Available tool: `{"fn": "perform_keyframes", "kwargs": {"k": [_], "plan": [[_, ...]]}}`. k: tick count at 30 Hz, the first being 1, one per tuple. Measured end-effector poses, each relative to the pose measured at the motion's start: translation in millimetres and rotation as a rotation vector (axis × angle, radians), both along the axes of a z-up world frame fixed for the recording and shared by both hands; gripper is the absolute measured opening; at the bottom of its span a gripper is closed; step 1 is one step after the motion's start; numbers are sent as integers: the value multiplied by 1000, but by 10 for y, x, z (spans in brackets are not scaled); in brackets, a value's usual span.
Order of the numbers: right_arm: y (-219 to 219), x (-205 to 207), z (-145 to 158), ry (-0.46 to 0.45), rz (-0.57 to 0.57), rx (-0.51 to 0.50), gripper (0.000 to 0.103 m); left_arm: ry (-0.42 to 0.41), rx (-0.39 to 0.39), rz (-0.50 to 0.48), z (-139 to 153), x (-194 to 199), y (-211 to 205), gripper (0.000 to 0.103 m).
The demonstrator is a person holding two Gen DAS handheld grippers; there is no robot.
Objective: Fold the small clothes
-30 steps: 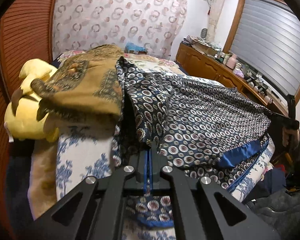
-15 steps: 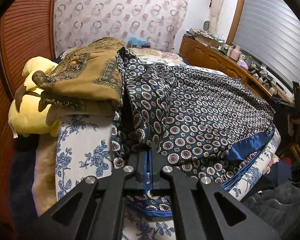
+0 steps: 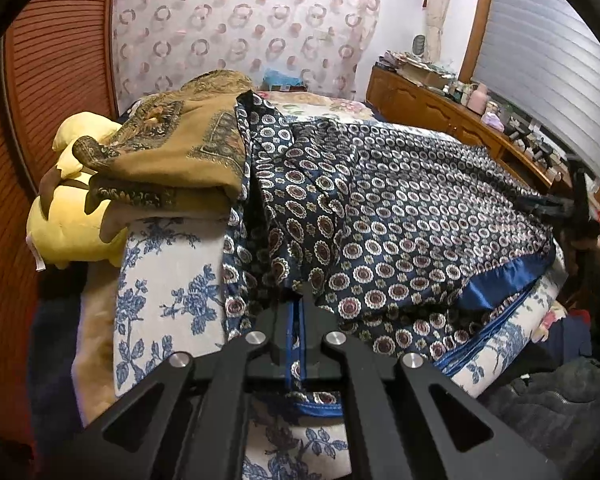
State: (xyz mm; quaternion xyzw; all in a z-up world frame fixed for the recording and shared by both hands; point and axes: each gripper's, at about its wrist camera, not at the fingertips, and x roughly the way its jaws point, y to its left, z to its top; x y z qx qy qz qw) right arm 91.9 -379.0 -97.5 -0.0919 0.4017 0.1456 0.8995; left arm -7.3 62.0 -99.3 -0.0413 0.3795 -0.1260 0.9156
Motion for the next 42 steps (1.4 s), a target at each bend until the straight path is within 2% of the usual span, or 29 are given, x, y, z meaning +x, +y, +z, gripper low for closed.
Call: {"fn": "perform_keyframes", "kwargs": {"k": [2,4,8,10,11,18,25,29,36,38,42], "plan": [[52,8,-55,13,8,-6,58,-4,8,2,23,17,2,7],[113,17,-122,27,14,-10,58,-15,10,-8,61,38,-5,27],[213,32,-199,33,30,-38,58,-45,32,-10,178,87,-41,42],[212,38,-207,37,34,-36,62,-67,35,-14,269,124,-67,52],[203,43,-209,39,32,-33,63,-75,36,-16,306,146,-79,54],[168,66,-230,41,22,-27,71,-120,87,-14,559,558,-200,54],[170,77,-243,45,19,-18,74,-100,106,-38,541,1043,-339,54],[172,75,-246,45,20,-18,74,-58,107,-55,481,1426,-402,54],[170,73,-245,44,19,-18,75,3,121,-1,370,1971,-311,53],[169,75,-245,44,19,-17,75,37,139,7,297,2106,-302,49],[171,69,-246,44,18,-17,75,86,176,19,154,2300,-312,49]]}}
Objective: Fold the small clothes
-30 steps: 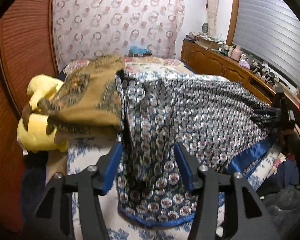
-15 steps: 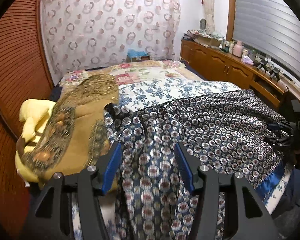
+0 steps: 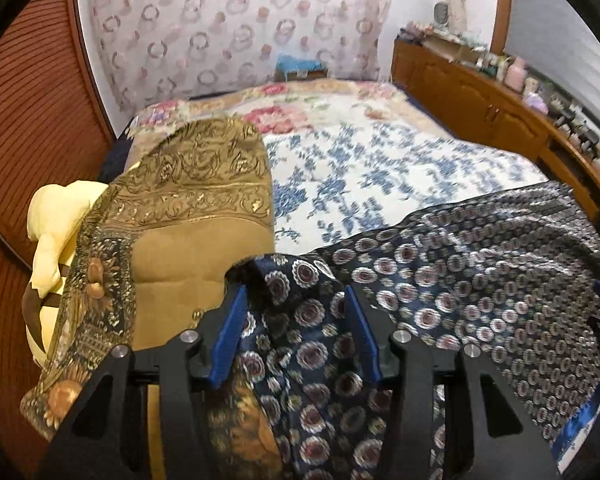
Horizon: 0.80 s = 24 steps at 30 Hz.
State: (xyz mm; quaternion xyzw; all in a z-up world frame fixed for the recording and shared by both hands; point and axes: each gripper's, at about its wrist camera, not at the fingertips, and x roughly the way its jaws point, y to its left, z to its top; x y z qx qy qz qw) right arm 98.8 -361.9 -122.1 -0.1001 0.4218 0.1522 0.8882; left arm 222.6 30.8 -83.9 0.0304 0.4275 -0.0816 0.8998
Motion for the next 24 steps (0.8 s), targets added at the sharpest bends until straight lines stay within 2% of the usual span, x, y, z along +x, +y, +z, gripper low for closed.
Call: {"fn": "perform_keyframes", "kwargs": {"k": [2,4,5,6,7,10,14,17,20,21,23,24], "plan": [[-1,0,1,-1,0,-1,75,4,18,-7,-31,35,-28,46],[-6,0,1,0,1,0,75,8,20,-24,-44,49,-55,23],[-5,-1,1,0,1,0,75,17,13,-38,-50,51,-70,16],[-8,1,1,0,1,1,75,20,18,-49,-48,42,-91,4],[-4,-2,1,0,1,0,75,13,32,-56,-29,44,-109,2],[-7,-1,2,0,1,0,75,-23,56,-62,109,17,-112,1],[-7,-2,4,0,1,0,75,-98,44,2,424,65,127,1],[-8,-3,3,0,1,0,75,-96,27,32,475,174,277,1],[-9,-4,3,-1,0,-1,75,-53,20,10,395,233,304,3],[-11,-3,3,0,0,0,75,-38,15,5,368,237,302,5],[0,-3,4,-1,0,0,75,-27,2,-9,322,173,301,16],[0,-3,4,-1,0,0,75,-32,7,-16,325,117,279,28]]}}
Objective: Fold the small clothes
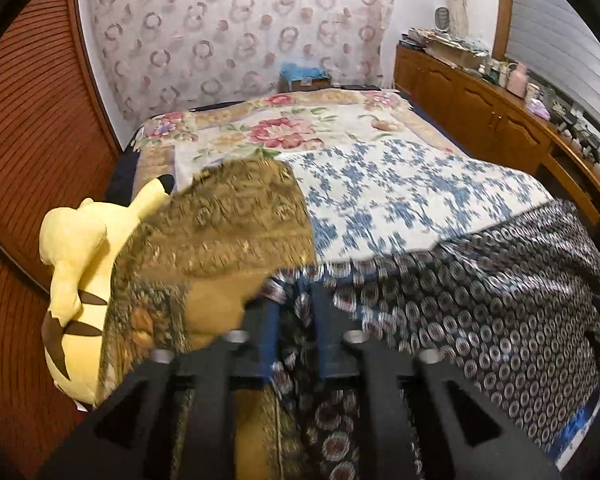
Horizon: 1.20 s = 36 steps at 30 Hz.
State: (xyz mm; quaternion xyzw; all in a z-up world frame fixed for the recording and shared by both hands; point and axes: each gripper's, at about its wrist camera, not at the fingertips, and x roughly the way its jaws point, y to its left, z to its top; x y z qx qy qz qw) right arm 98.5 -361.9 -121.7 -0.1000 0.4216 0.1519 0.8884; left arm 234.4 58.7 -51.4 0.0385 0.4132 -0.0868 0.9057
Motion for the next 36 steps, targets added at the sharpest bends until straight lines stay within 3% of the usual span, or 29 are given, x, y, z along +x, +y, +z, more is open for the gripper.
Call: {"fn": "perform_keyframes", "kwargs": {"k": [1,9,16,23,36], "plan": [[0,-1,0,0,0,0,75,-9,8,-8,-3,-74,-9,35],[-1,-2,1,0,0,0,76,-75,-44,-32,3,-781,-18,53],[-2,4,2,2,-1,2,76,-109,-121,-9,-152,-1394,9,54],[-4,5,0,3,-3,2,77,-74,-171,55,-395,-1721,114,54],[-6,7,-5,3,-4,3,78,-25,-150,99,-734,-1974,131,54]]}}
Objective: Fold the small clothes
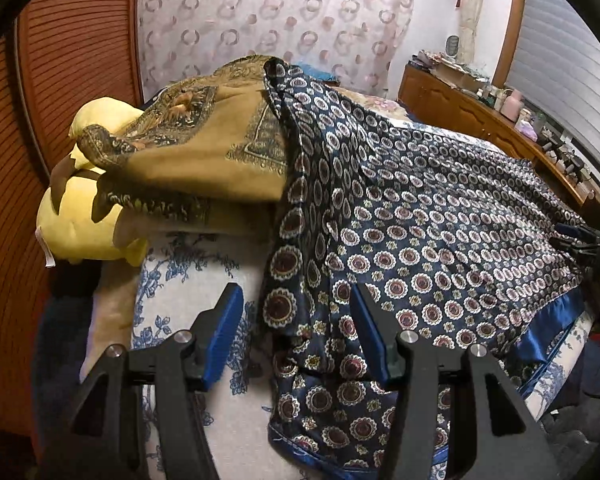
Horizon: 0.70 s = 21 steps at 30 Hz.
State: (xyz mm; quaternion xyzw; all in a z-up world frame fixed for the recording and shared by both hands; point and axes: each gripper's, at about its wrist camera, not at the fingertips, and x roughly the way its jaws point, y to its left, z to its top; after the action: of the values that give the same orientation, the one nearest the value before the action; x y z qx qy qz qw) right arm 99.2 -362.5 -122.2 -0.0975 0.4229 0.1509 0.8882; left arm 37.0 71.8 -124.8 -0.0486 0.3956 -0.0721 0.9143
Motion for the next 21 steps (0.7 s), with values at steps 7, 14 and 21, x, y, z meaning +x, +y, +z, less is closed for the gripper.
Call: {"fn": "perform_keyframes", "kwargs": {"k": [7,14,21], "plan": [[0,1,-1,0,0,0,79,38,6,2,-129,40,-19,54],[0,1,0,0,-1,0,79,21,46,3,-164,15,-62,55],[-2,0,0,0,-1,0,79,23,70,7,-164,26,-85,56]]}}
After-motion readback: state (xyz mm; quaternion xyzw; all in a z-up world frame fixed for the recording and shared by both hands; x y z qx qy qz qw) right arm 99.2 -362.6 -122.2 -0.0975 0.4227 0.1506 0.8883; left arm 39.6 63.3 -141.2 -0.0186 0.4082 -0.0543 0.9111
